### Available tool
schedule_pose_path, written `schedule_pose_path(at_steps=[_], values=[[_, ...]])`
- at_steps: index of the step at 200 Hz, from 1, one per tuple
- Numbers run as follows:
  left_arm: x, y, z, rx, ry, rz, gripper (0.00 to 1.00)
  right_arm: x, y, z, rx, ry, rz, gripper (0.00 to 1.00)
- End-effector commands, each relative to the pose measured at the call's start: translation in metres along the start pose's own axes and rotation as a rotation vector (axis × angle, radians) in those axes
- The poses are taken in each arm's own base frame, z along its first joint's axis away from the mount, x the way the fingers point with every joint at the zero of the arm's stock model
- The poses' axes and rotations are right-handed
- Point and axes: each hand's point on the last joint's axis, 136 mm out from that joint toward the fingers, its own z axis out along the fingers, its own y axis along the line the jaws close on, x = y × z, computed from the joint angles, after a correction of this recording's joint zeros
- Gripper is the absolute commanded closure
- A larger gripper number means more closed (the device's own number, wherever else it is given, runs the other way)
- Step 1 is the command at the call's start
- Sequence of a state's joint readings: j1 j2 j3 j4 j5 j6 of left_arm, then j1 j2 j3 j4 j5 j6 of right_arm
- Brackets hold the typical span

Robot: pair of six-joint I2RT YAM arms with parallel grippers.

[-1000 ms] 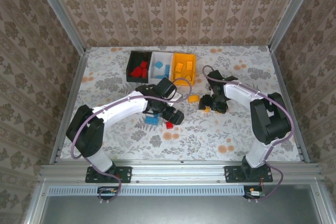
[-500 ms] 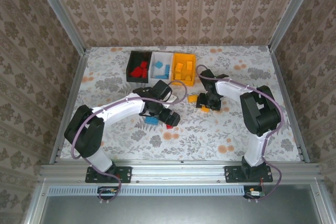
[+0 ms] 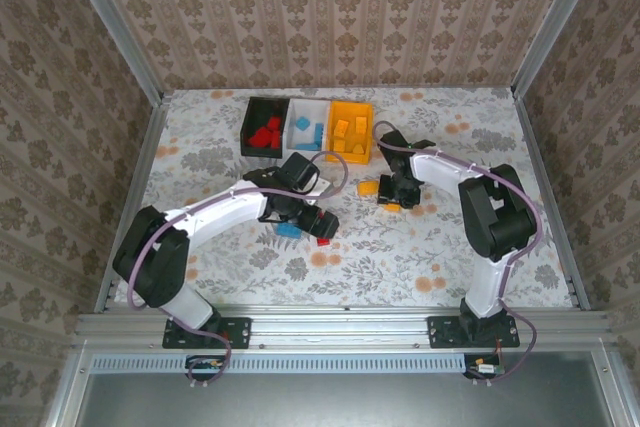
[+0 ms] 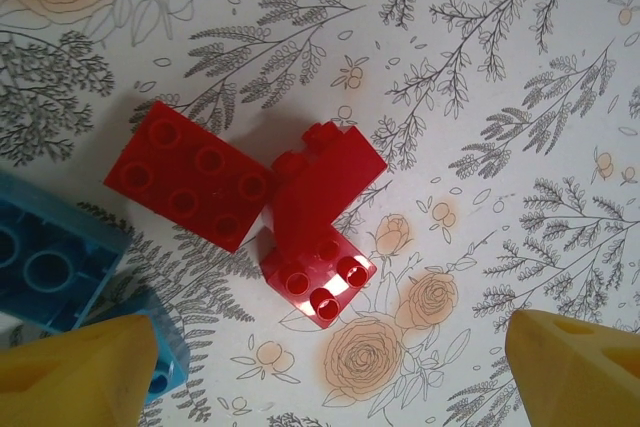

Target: Sort the legos into containers by color

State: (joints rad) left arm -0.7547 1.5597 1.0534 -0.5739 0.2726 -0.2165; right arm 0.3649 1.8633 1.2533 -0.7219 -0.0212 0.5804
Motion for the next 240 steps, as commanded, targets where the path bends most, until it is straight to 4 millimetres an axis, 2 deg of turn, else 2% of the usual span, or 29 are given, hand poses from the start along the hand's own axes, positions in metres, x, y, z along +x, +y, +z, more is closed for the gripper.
schedule_pose_path(at_steps=[1, 31, 55, 87, 102, 125, 139, 168, 185, 193, 221, 240], values=[[-0.008, -0.003, -0.016, 0.038, -0.061, -0.039, 0.08, -0.023, 0.014, -0.048, -0.052, -0.109, 0.001, 0.59], [-0.014, 0.003, -0.028, 0.061, -0.120, -0.102, 0.08, -0.057, 0.045, -0.086, -0.139, -0.183, -0.021, 0.59], [-0.015, 0.013, -0.037, 0.082, -0.169, -0.185, 0.08, -0.091, 0.072, -0.099, -0.180, -0.215, -0.051, 0.59], [-0.008, 0.026, -0.048, 0.112, -0.214, -0.282, 0.08, -0.137, 0.105, -0.095, -0.218, -0.252, -0.084, 0.58], [-0.003, 0.030, -0.051, 0.112, -0.219, -0.303, 0.08, -0.158, 0.119, -0.089, -0.240, -0.275, -0.095, 0.53], [0.005, 0.035, -0.057, 0.105, -0.224, -0.330, 0.08, -0.180, 0.132, -0.080, -0.253, -0.304, -0.105, 0.47], [0.008, 0.039, -0.061, 0.107, -0.238, -0.351, 0.08, -0.187, 0.136, -0.080, -0.265, -0.320, -0.107, 0.42], [0.010, 0.047, -0.071, 0.111, -0.273, -0.392, 0.08, -0.187, 0.138, -0.093, -0.285, -0.351, -0.125, 0.37], [0.011, 0.047, -0.074, 0.122, -0.282, -0.402, 0.08, -0.179, 0.132, -0.102, -0.281, -0.362, -0.141, 0.36], [0.011, 0.055, -0.079, 0.114, -0.300, -0.428, 0.08, -0.174, 0.131, -0.112, -0.292, -0.369, -0.154, 0.36], [0.019, 0.060, -0.080, 0.084, -0.289, -0.456, 0.08, -0.134, 0.122, -0.131, -0.326, -0.359, -0.199, 0.34], [0.033, 0.064, -0.073, 0.051, -0.249, -0.469, 0.09, -0.097, 0.114, -0.131, -0.363, -0.332, -0.206, 0.33]])
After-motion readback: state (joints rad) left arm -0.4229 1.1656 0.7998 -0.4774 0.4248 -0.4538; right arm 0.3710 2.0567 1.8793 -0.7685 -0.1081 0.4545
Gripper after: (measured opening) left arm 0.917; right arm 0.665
